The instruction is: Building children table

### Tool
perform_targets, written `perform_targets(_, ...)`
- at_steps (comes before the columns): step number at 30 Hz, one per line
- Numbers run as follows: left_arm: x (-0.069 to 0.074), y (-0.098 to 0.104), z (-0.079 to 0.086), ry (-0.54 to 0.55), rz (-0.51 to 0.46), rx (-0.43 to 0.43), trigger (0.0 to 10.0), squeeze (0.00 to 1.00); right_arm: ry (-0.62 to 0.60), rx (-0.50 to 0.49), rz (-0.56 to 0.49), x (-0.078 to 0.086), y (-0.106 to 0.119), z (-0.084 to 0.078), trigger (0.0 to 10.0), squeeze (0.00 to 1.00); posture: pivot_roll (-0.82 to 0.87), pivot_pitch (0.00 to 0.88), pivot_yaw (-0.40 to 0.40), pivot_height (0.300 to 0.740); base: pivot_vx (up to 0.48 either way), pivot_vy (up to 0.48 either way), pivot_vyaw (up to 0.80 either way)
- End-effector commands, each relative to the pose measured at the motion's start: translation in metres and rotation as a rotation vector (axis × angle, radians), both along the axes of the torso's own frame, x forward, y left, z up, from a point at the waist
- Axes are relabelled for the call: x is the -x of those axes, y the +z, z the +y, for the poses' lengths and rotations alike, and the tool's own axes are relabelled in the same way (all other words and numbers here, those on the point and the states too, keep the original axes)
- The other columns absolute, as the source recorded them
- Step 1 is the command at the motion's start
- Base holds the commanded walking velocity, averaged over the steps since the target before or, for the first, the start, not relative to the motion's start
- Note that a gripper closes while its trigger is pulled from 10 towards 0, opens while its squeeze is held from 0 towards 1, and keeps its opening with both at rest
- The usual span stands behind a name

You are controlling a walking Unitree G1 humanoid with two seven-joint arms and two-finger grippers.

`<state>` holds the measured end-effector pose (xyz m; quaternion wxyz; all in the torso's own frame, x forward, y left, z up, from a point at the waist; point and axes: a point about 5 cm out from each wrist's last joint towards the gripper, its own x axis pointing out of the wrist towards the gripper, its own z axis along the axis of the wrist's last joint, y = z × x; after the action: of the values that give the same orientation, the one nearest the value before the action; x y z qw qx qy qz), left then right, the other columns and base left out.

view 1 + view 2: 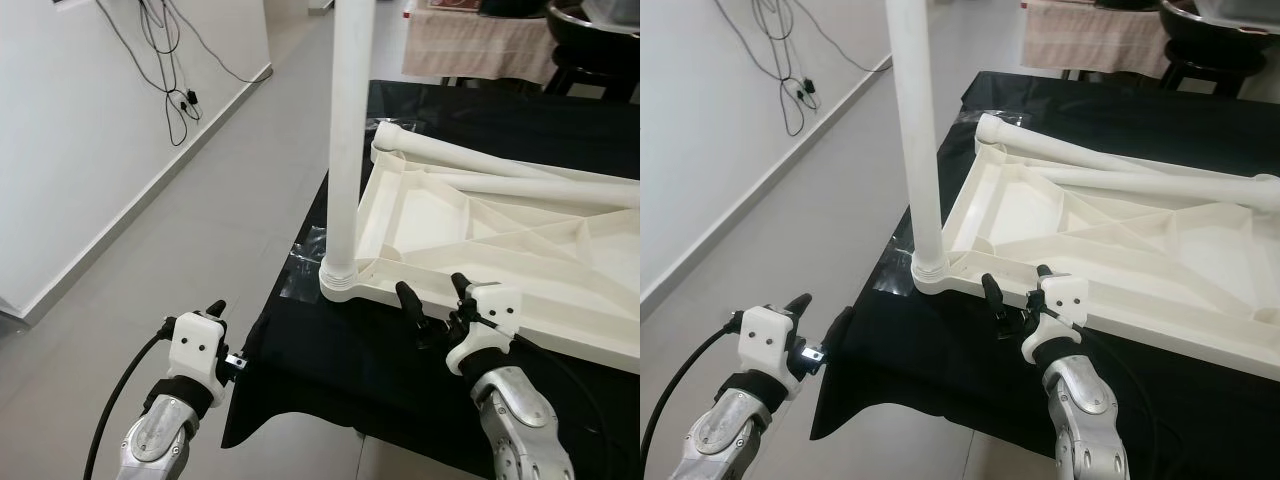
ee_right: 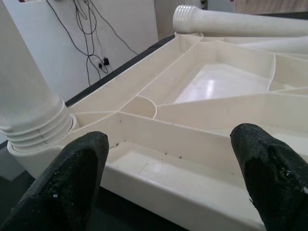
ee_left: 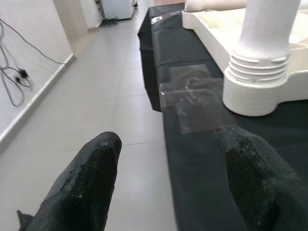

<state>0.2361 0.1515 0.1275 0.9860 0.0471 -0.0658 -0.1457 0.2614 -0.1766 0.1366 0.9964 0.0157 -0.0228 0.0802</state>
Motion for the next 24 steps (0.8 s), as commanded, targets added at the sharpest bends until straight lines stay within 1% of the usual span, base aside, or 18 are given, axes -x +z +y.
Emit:
perform_targets(1, 0.001, -0.002, 0.006, 0.039, 0.000, -0.029, 10.0, 0.00, -0.026, 0.001, 0.040, 0.004, -0.006, -0.003, 10.0, 0.00, 0.00, 0.117, 0.044, 0.740, 0.000, 0.000, 0.00)
perform_targets(4, 0.001, -0.003, 0.007, 0.057, -0.003, -0.048, 10.0, 0.00, -0.039, -0.004, 0.052, 0.005, -0.009, -0.005, 10.0, 0.00, 0.00, 0.107, 0.046, 0.740, 0.000, 0.000, 0.00)
perform_targets(7, 0.004, -0.008, 0.009, 0.094, 0.018, -0.070, 10.0, 0.00, -0.068, -0.008, 0.072, 0.005, -0.015, -0.010, 10.0, 0.00, 0.02, 0.088, 0.037, 0.740, 0.000, 0.000, 0.00)
perform_targets(12, 0.003, -0.011, 0.010, 0.107, 0.025, -0.072, 10.0, 0.00, -0.062, 0.008, 0.069, 0.001, -0.014, -0.007, 10.0, 0.00, 0.02, 0.071, 0.024, 0.740, 0.000, 0.000, 0.00)
perform_targets(17, 0.003, -0.016, 0.014, 0.142, 0.039, -0.064, 10.0, 0.00, -0.082, 0.019, 0.070, -0.001, -0.013, -0.009, 10.0, 0.00, 0.01, 0.062, 0.017, 0.740, 0.000, 0.000, 0.00)
perform_targets(24, 0.003, -0.018, 0.013, 0.153, 0.043, -0.063, 10.0, 0.00, -0.081, 0.020, 0.070, -0.002, -0.013, -0.010, 10.0, 0.00, 0.01, 0.060, 0.017, 0.740, 0.000, 0.000, 0.00)
